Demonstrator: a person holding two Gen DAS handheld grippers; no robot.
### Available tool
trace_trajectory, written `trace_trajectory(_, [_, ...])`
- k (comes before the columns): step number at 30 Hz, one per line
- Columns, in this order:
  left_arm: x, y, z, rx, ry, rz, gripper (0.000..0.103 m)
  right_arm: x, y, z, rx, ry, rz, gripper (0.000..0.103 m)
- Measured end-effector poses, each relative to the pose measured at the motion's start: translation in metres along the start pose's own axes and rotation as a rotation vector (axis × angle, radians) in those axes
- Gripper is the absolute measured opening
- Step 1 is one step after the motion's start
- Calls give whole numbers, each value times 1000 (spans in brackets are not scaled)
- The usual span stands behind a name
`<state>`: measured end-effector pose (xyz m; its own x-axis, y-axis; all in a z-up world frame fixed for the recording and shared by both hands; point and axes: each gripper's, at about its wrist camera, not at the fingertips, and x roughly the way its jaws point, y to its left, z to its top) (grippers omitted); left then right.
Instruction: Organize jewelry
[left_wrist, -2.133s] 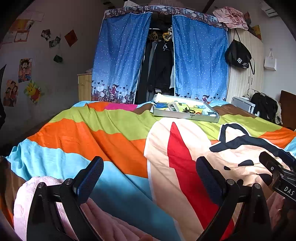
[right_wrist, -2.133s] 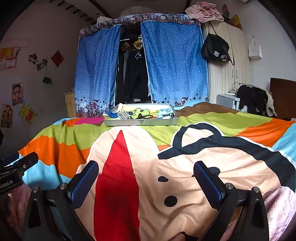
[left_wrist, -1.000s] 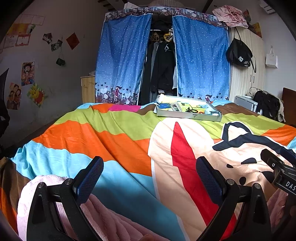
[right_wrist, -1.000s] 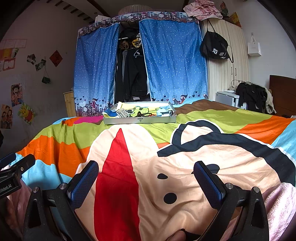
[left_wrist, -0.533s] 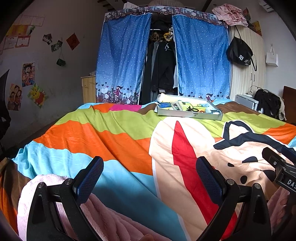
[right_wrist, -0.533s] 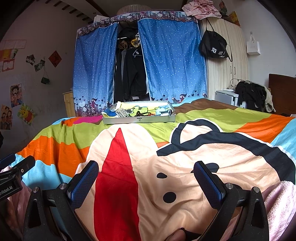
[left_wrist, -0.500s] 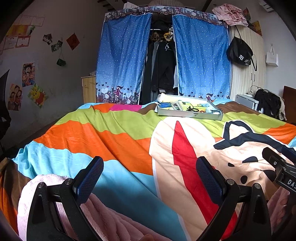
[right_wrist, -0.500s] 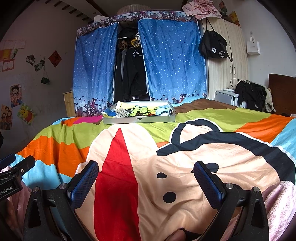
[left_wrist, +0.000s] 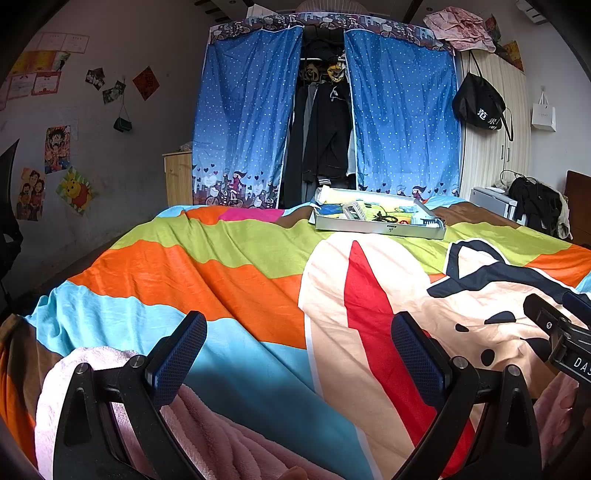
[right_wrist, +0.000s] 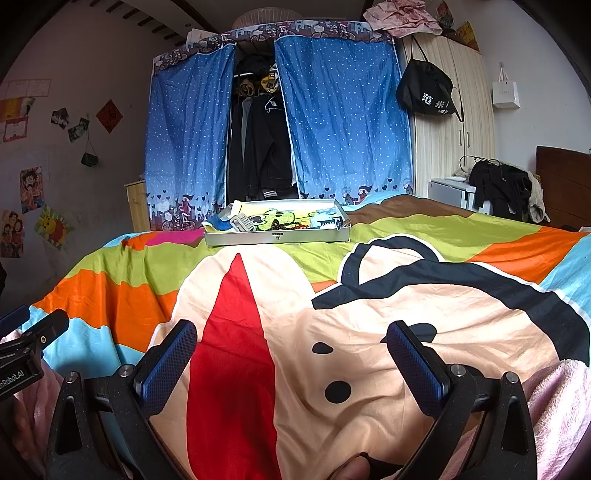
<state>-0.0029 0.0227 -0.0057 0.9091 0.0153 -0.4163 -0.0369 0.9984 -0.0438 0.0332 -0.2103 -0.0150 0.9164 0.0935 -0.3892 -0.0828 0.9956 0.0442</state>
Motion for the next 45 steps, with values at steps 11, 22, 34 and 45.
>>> trace_trajectory(11, [0, 0, 0, 1, -1, -1, 98, -1, 0, 0, 0, 1, -1, 103])
trace_trajectory(22, [-1, 1, -1, 0, 2, -3, 98, -1, 0, 1, -1, 1, 0, 103])
trace_trajectory(34, [1, 3, -1, -8, 24, 54, 98, -2, -1, -2, 0, -4, 1, 103])
trace_trajectory(45, [3, 2, -2, -5, 25, 68, 98, -4, -2, -4, -4, 1, 3, 103])
